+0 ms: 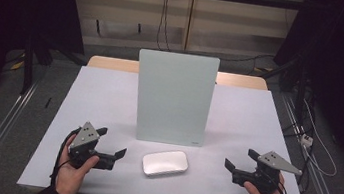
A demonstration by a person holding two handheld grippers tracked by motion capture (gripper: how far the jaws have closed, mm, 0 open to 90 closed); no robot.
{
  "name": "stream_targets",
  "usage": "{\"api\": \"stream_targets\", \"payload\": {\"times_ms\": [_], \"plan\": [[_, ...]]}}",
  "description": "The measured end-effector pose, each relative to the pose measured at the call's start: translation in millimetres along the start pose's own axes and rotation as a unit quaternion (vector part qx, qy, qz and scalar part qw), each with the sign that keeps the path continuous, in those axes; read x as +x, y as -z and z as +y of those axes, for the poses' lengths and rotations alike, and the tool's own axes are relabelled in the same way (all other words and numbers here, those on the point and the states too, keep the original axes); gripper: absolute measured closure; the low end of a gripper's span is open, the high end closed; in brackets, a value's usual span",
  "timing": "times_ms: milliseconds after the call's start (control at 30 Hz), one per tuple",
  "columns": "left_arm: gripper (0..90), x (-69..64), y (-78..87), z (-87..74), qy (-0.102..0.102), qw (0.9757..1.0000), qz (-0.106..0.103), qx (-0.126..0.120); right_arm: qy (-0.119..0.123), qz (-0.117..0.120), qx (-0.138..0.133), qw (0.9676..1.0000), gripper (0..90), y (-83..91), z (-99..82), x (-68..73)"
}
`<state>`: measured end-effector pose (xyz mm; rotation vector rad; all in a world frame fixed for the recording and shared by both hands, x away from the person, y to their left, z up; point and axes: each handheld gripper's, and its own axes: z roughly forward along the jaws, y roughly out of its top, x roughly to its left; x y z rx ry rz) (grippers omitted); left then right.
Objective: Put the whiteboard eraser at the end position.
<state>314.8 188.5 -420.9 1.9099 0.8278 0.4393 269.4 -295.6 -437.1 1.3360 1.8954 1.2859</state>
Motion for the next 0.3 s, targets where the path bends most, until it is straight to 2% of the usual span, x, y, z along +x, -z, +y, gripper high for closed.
{"api": "stream_targets", "payload": {"times_ms": [100,233,300], "plan": [[5.3,-0.2,-1.6,-1.6,0.005,1.0,-0.002,0.0,-0.002,-0.001,-0.001,1.0,6.6,0.0,-0.2,-0.6],[5.3,-2.9,-4.3,-2.3,-0.005,0.9999,-0.009,0.007,0.0,-0.002,0.001,1.0,6.6,-0.2,-0.2,-0.7],[5.3,-2.6,-3.8,-1.6,-0.004,1.0,-0.009,0.003,0.0,-0.001,0.002,1.0,6.6,-0.7,-0.2,-1.0]]}}
